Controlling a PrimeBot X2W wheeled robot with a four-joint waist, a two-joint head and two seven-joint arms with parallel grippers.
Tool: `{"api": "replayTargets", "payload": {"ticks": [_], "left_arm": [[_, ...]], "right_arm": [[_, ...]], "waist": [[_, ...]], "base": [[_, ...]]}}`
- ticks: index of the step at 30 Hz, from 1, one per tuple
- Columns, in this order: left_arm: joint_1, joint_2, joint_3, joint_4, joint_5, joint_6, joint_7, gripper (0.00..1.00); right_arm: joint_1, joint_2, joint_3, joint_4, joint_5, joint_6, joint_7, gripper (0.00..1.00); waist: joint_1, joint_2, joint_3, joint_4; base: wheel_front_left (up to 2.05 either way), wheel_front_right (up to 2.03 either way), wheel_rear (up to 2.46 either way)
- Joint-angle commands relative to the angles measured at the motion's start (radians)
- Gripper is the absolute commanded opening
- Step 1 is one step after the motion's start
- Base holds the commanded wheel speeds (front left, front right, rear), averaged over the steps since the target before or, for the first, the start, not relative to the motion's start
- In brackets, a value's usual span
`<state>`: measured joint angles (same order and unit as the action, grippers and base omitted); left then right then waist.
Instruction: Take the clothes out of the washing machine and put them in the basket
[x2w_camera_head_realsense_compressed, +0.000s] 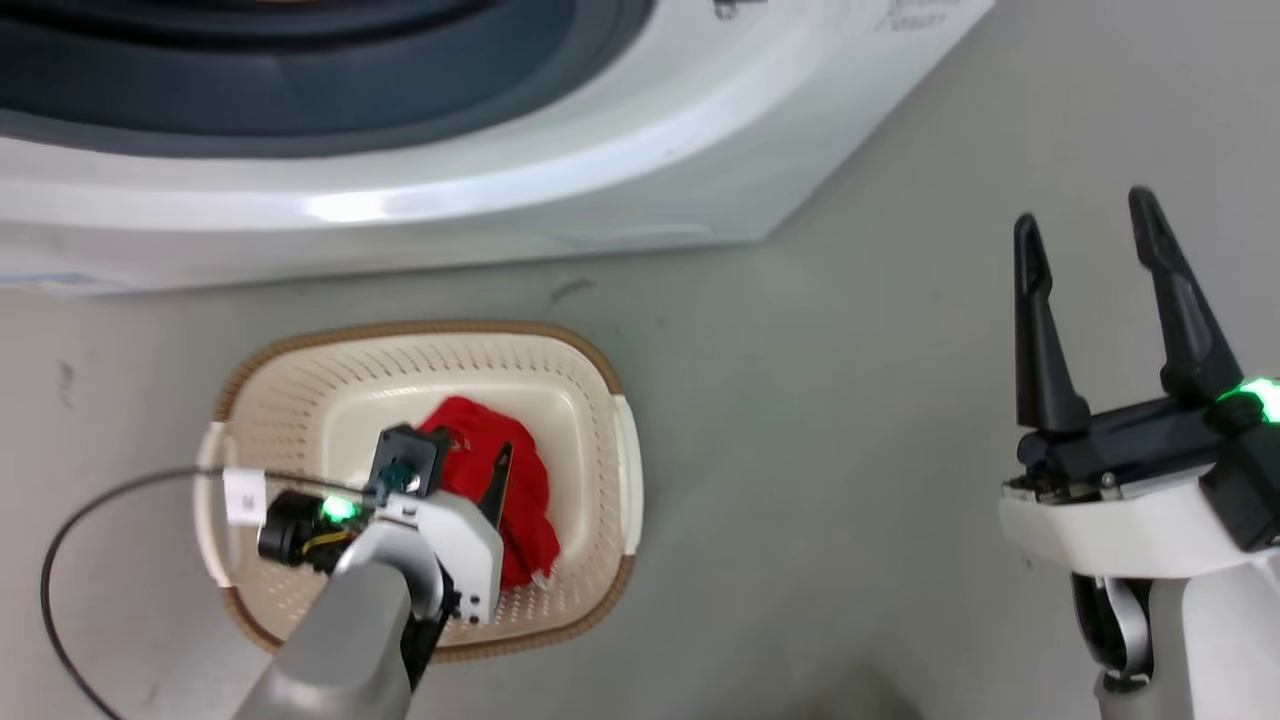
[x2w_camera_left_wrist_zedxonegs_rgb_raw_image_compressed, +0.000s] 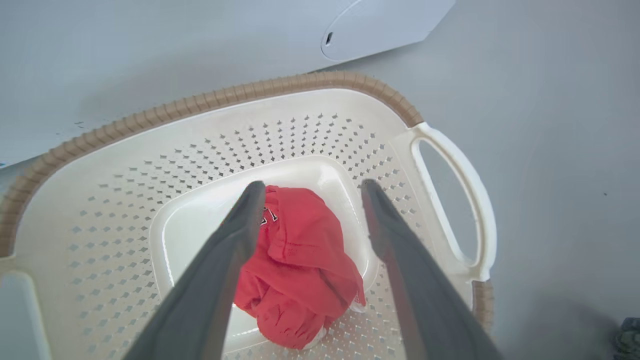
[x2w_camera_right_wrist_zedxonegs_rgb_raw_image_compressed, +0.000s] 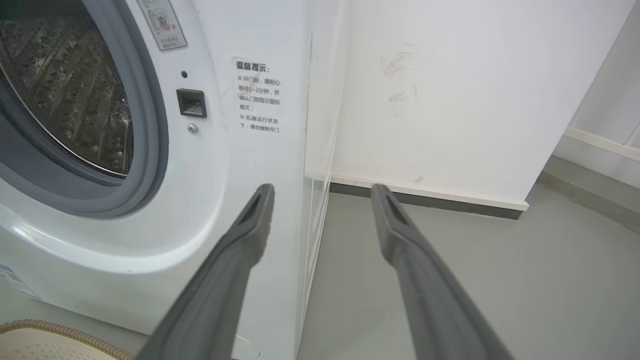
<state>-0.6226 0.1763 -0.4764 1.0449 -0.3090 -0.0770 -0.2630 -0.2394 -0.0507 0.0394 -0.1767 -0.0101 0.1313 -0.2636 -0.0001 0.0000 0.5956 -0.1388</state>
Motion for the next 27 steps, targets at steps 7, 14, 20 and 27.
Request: {"api": "replayTargets", "payload": {"ticks": [7,14,20,27], "left_arm": [[0.196,0.001,0.111,-0.3,0.023,0.062,-0.002,1.0],[0.314,-0.024,0.206,-0.533,0.069,0.097,-0.003,1.0],[0.358,-0.047,0.272,-0.687,0.12,0.087,-0.003,1.0],[0.225,-0.039,0.314,-0.678,0.157,0.051,-0.003,1.0]], "right_arm": [[0.087,0.001,-0.01,0.019,-0.02,-0.001,-0.002,1.0],[0.13,0.001,-0.017,0.024,-0.006,-0.001,-0.002,1.0],[0.161,0.001,-0.017,0.031,-0.002,-0.001,-0.002,1.0],[0.137,0.001,-0.003,0.02,-0.002,-0.001,-0.002,1.0]], "waist": [[0.0001,0.0,-0.181,0.07],[0.0001,0.0,-0.258,0.08],[0.0001,0.0,-0.3,0.081],[0.0001,0.0,-0.271,0.058]], "base": [[0.0,0.0,0.0],[0.0,0.0,0.0],[0.0,0.0,0.0],[0.0,0.0,0.0]]}}
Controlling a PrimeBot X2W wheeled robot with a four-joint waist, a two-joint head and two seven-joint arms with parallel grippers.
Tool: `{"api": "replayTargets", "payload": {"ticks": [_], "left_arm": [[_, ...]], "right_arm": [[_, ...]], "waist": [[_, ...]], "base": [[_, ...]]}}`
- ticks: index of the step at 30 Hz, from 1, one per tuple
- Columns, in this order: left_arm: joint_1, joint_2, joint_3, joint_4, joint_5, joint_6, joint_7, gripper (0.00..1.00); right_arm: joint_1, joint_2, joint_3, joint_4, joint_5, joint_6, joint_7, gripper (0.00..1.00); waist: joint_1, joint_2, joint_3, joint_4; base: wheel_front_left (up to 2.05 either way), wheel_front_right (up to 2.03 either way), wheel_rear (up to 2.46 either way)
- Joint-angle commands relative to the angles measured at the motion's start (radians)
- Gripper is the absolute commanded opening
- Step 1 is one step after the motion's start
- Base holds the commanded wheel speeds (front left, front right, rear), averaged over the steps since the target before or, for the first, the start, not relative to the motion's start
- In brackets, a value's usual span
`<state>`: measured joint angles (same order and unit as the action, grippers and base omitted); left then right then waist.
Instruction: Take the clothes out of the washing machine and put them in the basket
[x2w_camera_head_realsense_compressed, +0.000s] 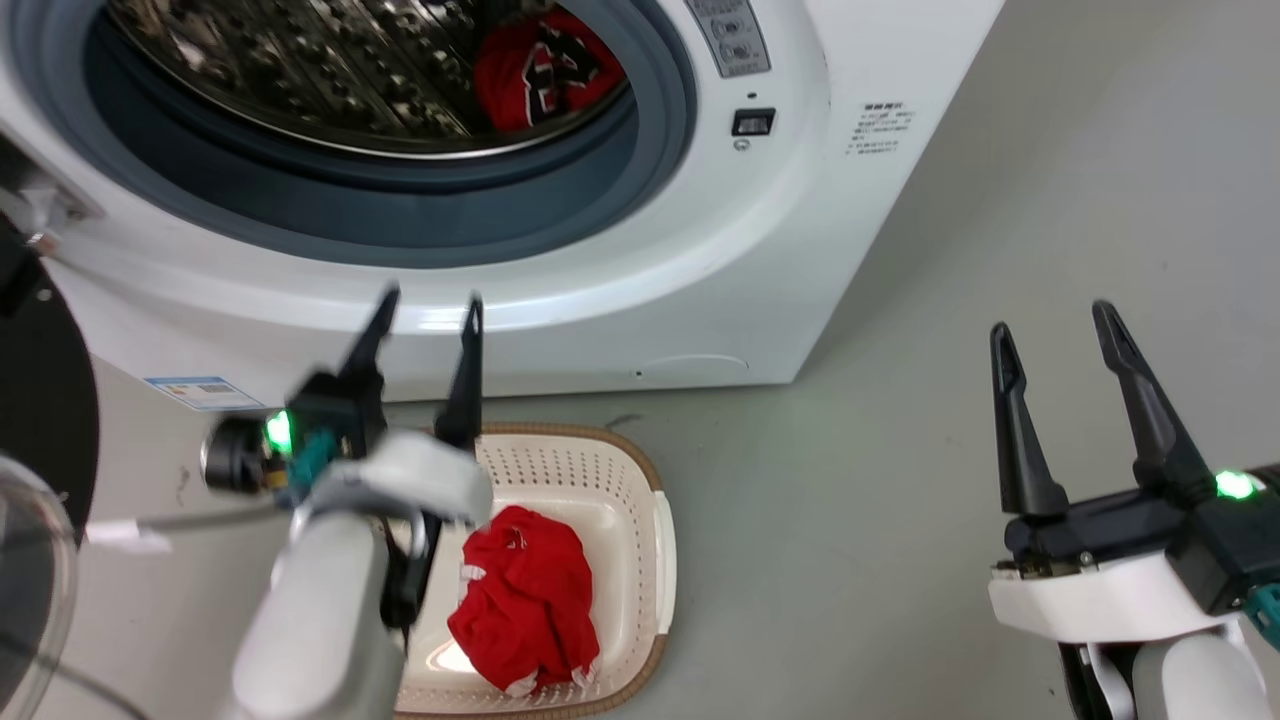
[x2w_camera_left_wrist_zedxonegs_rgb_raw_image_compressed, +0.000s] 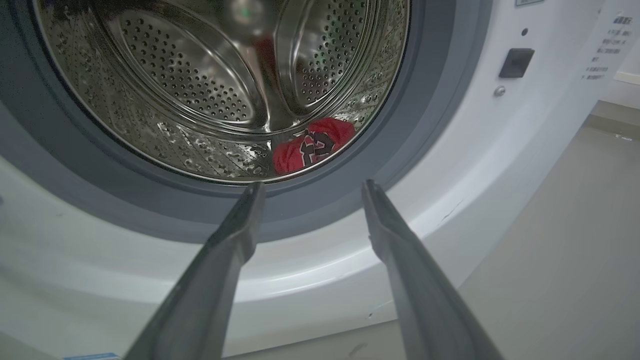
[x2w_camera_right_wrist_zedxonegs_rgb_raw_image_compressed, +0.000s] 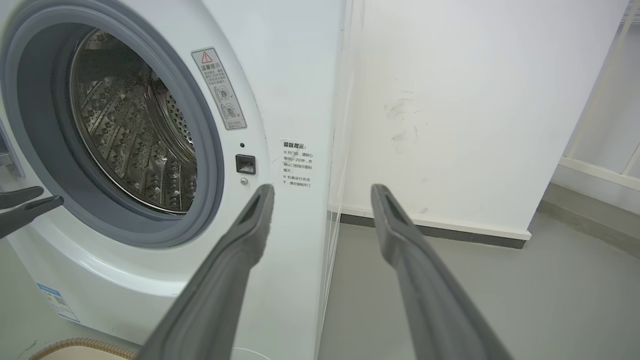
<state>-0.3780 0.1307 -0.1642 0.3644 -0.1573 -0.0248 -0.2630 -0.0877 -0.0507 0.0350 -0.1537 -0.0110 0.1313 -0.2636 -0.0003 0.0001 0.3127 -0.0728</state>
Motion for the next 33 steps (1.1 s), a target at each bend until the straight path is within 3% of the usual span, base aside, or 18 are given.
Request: {"api": "replayTargets", "payload": {"ticks": [1,8,19,28,33], "left_arm": [[-0.048,0.008,0.002,0.018,0.008,-0.009,-0.002,1.0],[-0.321,0.057,0.02,0.156,0.026,-0.037,0.005,1.0],[-0.766,0.165,-0.018,0.433,0.049,-0.087,0.153,1.0],[-1.057,0.211,-0.092,0.574,0.02,-0.104,0.378,1.0],[-1.172,0.232,-0.123,0.641,-0.073,-0.104,0.554,1.0]], "right_arm": [[-0.023,0.001,0.004,-0.005,-0.001,-0.001,-0.002,1.0],[-0.092,0.001,0.026,-0.023,0.01,-0.001,-0.002,1.0],[-0.182,0.002,0.068,-0.042,0.072,-0.001,-0.002,1.0],[-0.227,0.002,0.085,-0.066,0.133,-0.001,-0.002,1.0],[-0.242,0.002,0.095,-0.07,0.16,-0.001,-0.002,1.0]], "waist": [[0.0003,-0.0001,0.022,-0.012],[0.0003,-0.0001,0.136,-0.066],[0.0003,-0.0001,0.329,-0.186],[0.0003,-0.0001,0.453,-0.254],[0.0003,-0.0001,0.504,-0.281]], "base": [[0.0,0.0,0.0],[0.0,0.0,0.0],[0.0,0.0,0.0],[0.0,0.0,0.0],[0.0,0.0,0.0]]}}
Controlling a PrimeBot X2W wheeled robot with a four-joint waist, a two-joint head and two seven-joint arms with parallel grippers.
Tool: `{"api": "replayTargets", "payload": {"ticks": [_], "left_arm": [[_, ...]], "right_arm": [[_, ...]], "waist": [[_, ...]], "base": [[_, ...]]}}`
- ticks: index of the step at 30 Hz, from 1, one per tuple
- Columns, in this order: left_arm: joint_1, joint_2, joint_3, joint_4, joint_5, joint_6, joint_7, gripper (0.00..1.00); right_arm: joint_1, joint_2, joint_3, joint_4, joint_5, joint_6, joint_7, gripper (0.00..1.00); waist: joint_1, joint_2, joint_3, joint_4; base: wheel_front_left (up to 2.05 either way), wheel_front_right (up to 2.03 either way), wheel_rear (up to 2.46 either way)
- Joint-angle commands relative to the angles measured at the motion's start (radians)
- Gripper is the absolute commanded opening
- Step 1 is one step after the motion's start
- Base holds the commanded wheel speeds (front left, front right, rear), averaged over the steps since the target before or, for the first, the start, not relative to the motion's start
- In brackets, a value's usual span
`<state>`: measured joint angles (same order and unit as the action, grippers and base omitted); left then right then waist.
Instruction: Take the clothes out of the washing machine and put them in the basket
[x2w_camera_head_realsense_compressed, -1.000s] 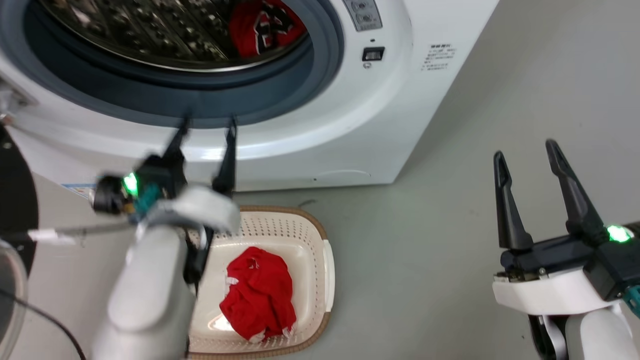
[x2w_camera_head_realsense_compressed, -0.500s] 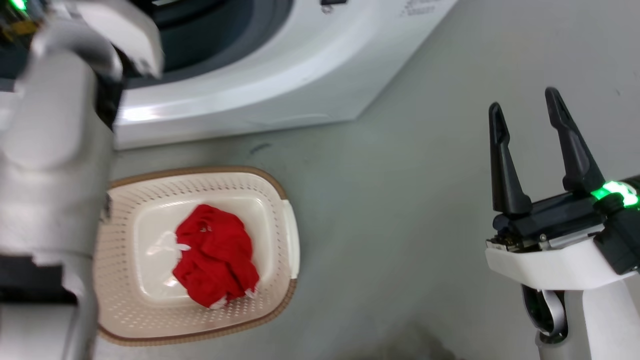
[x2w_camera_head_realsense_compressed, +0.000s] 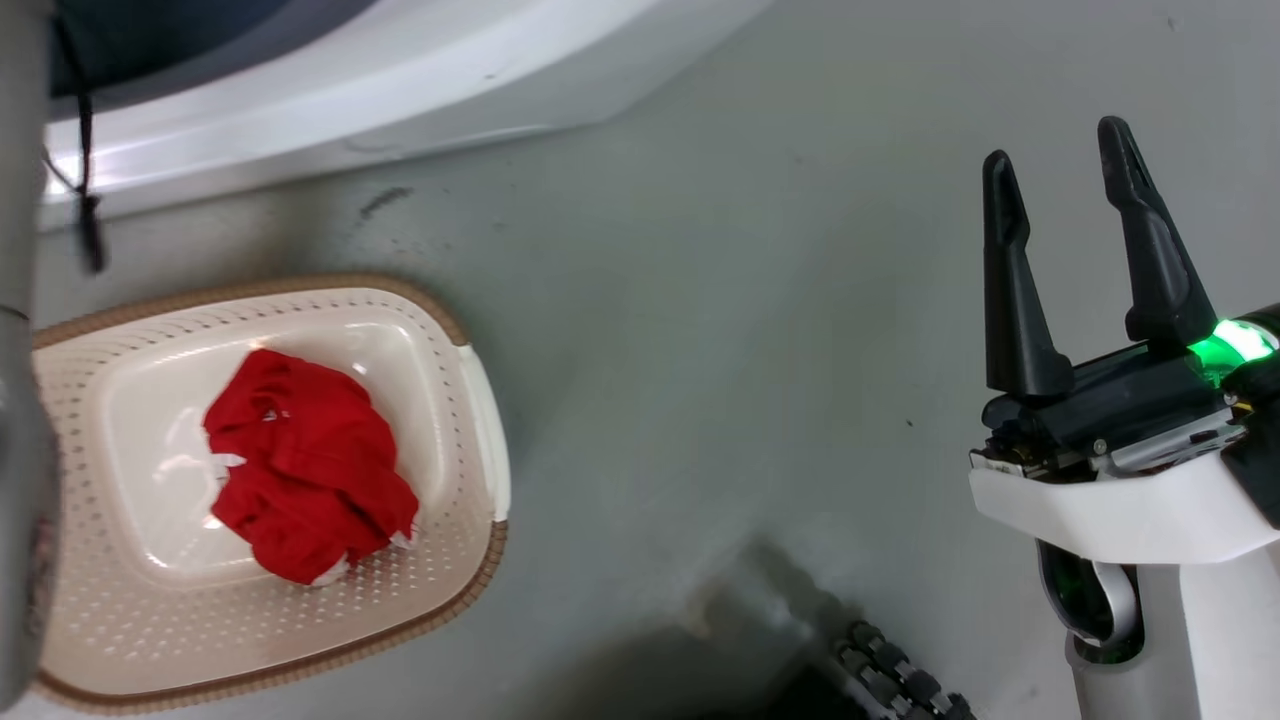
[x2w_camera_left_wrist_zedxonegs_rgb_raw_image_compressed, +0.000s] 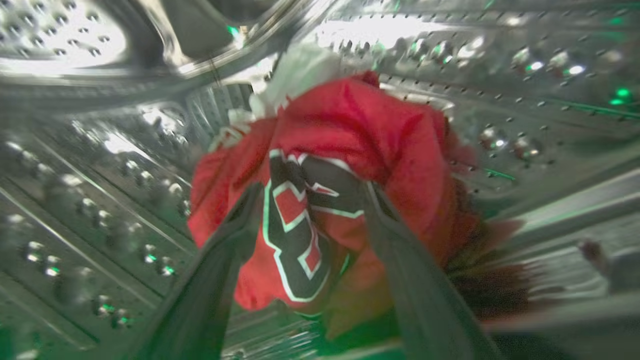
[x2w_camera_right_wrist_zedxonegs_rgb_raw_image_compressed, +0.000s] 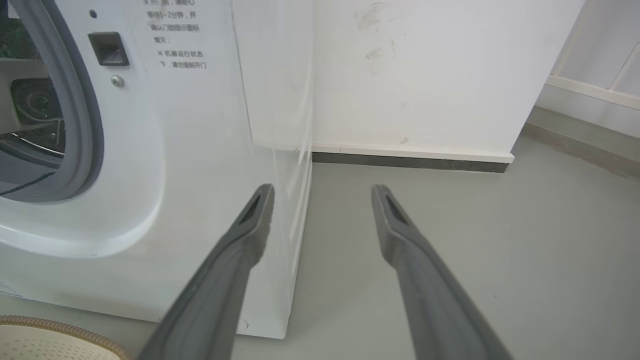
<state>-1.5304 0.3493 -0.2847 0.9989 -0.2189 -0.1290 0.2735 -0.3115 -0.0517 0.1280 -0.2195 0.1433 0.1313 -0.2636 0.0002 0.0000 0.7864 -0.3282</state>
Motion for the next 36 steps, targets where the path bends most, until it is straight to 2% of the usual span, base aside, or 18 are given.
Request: {"api": "replayTargets", "payload": {"ticks": [1,5,10,19,20,21,30,36], "left_arm": [[-0.039,0.02,-0.011,0.013,-0.03,0.0,0.05,1.0],[-0.104,0.058,-0.068,0.029,-0.059,0.0,0.166,1.0],[-0.156,0.094,-0.129,0.045,-0.062,0.0,0.241,1.0],[-0.152,0.101,-0.167,0.072,-0.077,0.0,0.206,1.0],[-0.152,0.101,-0.168,0.069,-0.074,0.008,0.188,0.35],[-0.149,0.1,-0.168,0.065,-0.073,0.013,0.171,0.0],[-0.168,0.095,-0.167,0.06,-0.09,0.013,0.111,0.0],[-0.139,0.098,-0.16,0.071,-0.109,0.01,0.019,0.0]], "right_arm": [[-0.022,0.003,0.004,-0.005,0.011,-0.001,-0.002,1.0],[-0.024,0.003,0.009,-0.008,0.03,-0.001,-0.002,1.0],[-0.031,0.003,0.012,-0.013,0.042,-0.001,-0.002,1.0],[-0.031,0.003,0.008,-0.016,0.059,-0.001,-0.002,1.0],[-0.03,0.003,0.008,-0.015,0.058,-0.001,-0.002,1.0],[-0.031,0.003,0.008,-0.015,0.058,-0.001,-0.002,1.0],[-0.033,0.003,0.006,-0.004,0.049,-0.001,-0.002,1.0],[-0.025,0.003,-0.008,0.009,0.031,-0.001,-0.002,1.0]], "waist": [[-0.0002,0.0,0.039,-0.032],[-0.0002,0.0,0.068,-0.051],[-0.0002,0.0,0.094,-0.063],[-0.0002,0.0,0.118,-0.066],[-0.0002,0.0,0.119,-0.065],[-0.0002,0.0,0.119,-0.064],[-0.0002,0.0,0.107,-0.055],[-0.0002,0.0,0.069,-0.031]], "base": [[0.0,0.0,0.0],[0.0,0.0,0.0],[0.0,0.0,0.0],[0.0,0.0,0.0],[0.0,0.0,0.0],[0.0,0.0,0.0],[0.0,0.0,0.0],[0.0,0.0,0.0]]}}
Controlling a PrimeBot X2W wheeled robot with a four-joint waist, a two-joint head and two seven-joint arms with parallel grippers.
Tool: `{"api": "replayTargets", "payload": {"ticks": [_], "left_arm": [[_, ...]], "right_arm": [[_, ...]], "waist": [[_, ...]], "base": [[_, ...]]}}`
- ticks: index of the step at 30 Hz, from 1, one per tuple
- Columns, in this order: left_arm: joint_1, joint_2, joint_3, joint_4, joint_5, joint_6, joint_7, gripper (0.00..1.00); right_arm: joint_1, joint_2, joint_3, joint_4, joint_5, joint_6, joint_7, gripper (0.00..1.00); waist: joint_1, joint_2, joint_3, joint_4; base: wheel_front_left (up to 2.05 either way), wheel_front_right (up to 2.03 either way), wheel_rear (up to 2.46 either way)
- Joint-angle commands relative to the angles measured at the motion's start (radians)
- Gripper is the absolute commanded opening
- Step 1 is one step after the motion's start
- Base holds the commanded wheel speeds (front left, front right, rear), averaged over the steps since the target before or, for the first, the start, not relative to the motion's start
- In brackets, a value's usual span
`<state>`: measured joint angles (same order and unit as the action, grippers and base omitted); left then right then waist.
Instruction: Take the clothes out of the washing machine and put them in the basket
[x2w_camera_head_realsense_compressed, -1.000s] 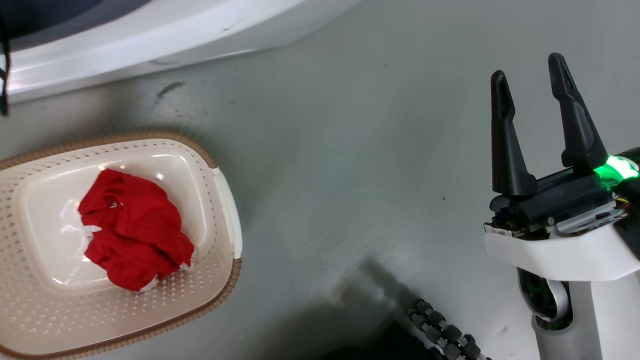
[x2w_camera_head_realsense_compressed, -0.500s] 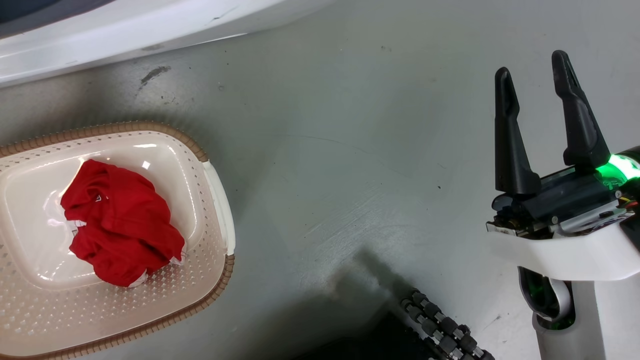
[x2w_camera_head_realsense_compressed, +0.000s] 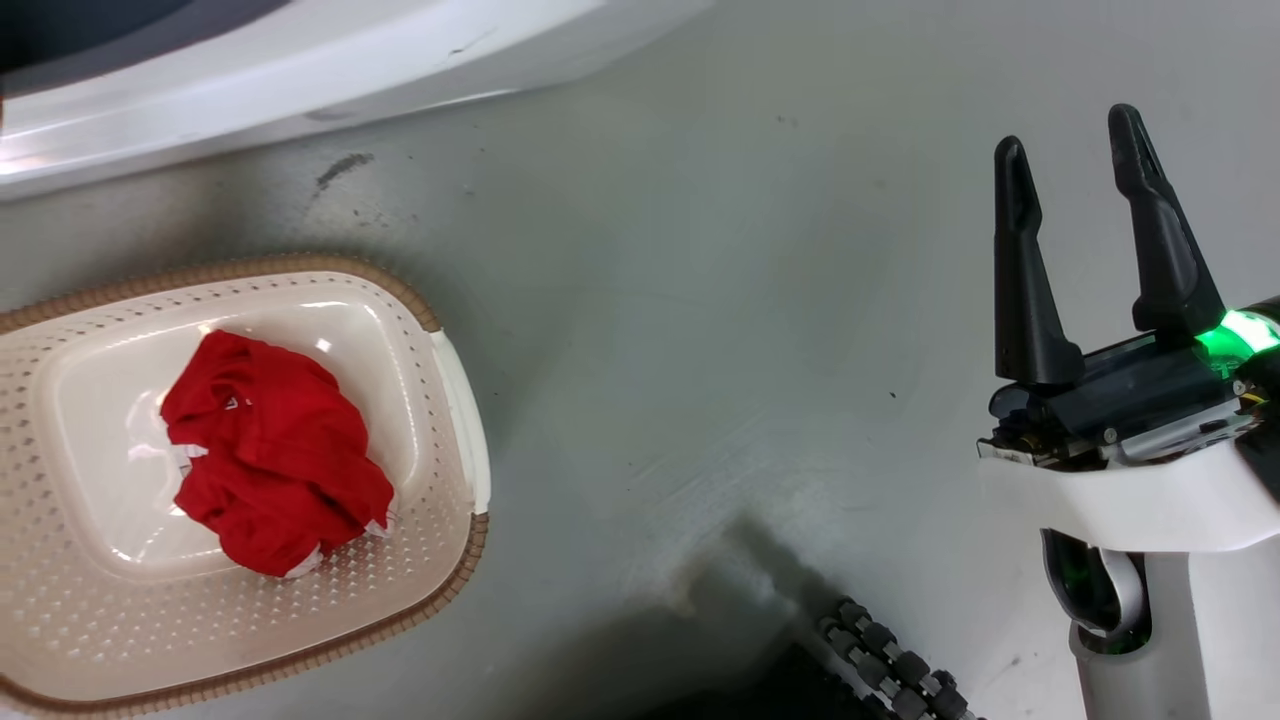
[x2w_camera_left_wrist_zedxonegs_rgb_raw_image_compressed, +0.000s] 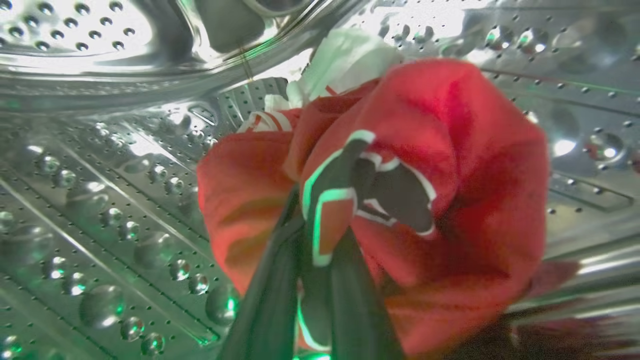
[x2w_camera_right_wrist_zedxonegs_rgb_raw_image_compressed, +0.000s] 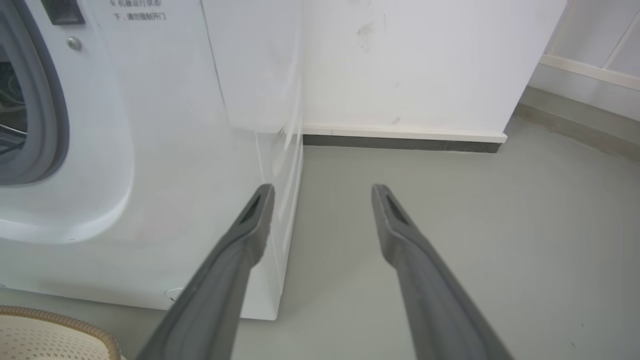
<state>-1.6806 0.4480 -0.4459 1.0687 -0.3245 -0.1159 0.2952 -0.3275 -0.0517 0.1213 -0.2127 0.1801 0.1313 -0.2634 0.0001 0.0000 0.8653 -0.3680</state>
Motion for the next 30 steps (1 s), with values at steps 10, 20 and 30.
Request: {"api": "replayTargets", "payload": {"ticks": [10,20,30], "left_arm": [[0.131,-0.028,-0.018,-0.012,-0.067,-0.013,-0.197,0.0],[0.329,-0.054,-0.097,-0.094,-0.18,-0.013,-0.356,0.0],[0.576,-0.073,-0.146,-0.176,-0.257,-0.013,-0.505,0.0]], "right_arm": [[0.021,0.002,-0.018,0.017,-0.066,-0.001,-0.002,1.0],[0.058,0.002,-0.029,0.041,-0.118,-0.001,-0.002,1.0],[0.13,0.002,-0.028,0.057,-0.147,-0.001,-0.002,1.0]], "waist": [[-0.0001,0.0,-0.12,0.094],[-0.0001,0.0,-0.243,0.162],[-0.0001,0.0,-0.393,0.208]], "base": [[0.0,0.0,0.0],[0.0,0.0,0.0],[0.0,0.0,0.0]]}}
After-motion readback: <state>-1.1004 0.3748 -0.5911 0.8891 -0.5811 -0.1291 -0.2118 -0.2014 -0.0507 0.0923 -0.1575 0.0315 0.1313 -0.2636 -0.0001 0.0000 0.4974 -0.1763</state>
